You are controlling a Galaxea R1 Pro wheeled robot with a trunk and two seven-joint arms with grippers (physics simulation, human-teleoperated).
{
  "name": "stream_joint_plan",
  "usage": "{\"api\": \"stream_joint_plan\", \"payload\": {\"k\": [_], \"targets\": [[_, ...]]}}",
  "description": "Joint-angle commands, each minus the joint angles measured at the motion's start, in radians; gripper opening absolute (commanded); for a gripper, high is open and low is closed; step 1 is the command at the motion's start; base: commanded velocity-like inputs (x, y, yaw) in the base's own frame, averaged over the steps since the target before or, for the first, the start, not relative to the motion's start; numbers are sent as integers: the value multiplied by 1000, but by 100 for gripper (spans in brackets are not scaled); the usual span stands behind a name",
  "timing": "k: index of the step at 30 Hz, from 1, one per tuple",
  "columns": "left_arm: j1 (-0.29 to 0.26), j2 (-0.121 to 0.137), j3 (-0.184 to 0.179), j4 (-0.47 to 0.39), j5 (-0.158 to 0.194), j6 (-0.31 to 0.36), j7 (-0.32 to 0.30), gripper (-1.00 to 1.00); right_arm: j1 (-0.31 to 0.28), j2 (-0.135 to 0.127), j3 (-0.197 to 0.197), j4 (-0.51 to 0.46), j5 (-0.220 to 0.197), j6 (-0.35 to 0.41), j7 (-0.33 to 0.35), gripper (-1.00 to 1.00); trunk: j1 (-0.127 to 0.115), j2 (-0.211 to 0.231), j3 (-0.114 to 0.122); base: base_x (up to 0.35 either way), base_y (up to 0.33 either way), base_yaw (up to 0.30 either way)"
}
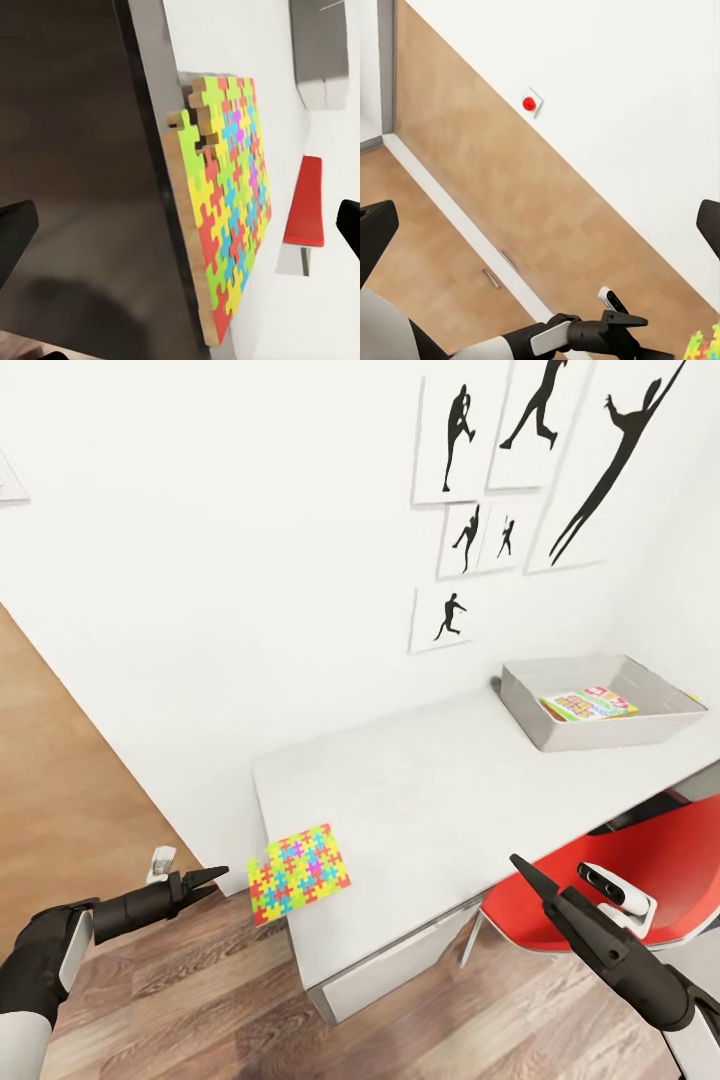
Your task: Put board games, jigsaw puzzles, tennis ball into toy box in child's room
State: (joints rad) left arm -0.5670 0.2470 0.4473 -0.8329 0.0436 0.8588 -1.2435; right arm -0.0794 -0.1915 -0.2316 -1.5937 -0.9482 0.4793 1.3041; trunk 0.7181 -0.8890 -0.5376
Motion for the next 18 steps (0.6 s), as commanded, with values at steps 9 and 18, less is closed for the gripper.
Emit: {"api": "stream_joint_plan", "payload": {"k": [9, 18], "targets": [[-1, -3, -1, 0, 4, 8, -3, 100, -1, -1, 0, 0, -4, 10, 0, 100, 27, -50, -23, 0, 0, 0], [-1, -7, -1, 0, 7, 5, -10, 100, -1, 0, 0, 0, -4, 10, 0, 100, 27, -50, -23, 0, 0, 0]]}}
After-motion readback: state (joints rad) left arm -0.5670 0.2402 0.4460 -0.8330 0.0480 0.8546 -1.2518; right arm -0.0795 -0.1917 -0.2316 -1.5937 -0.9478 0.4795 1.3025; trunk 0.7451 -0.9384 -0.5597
